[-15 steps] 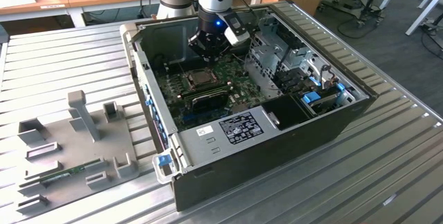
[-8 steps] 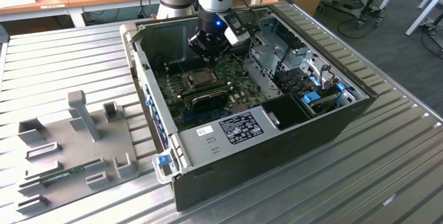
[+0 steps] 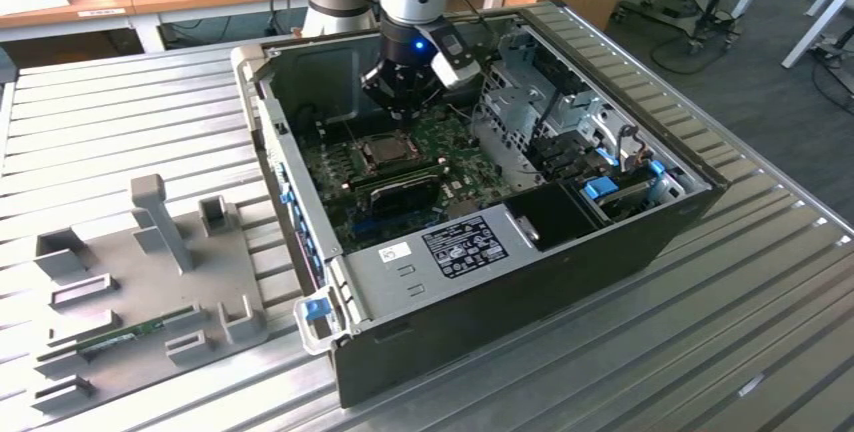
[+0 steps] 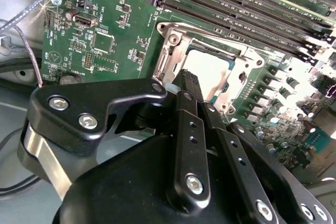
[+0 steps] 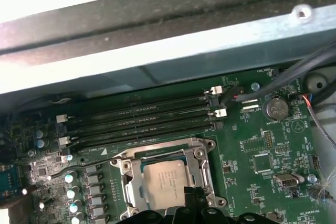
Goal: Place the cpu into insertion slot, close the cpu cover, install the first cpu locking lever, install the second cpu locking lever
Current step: 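Close the cpu cover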
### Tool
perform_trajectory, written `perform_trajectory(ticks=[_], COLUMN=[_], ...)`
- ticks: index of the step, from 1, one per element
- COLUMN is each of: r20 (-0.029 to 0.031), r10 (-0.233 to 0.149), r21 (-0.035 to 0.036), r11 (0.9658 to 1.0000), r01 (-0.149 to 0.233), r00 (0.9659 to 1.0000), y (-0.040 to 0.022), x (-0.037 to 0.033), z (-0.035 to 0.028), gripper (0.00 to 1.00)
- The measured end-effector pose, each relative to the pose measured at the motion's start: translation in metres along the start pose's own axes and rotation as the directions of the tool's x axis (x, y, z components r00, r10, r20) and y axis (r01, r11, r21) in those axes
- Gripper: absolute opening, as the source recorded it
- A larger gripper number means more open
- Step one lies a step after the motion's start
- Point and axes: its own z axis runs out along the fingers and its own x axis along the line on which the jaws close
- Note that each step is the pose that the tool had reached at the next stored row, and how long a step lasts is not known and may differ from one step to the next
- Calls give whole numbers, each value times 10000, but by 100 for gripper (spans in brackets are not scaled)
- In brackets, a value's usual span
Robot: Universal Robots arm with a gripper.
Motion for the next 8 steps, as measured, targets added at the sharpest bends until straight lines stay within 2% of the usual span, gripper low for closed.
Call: perform_trajectory(ticks=[5,8], r20=[3,3], r10=[-446,-557], r21=[-9,-10], r11=[9990,9984], r01=[446,557], r00=[9990,9984], y=[0,-6], x=[3,32], z=[8,14], gripper=[10,10])
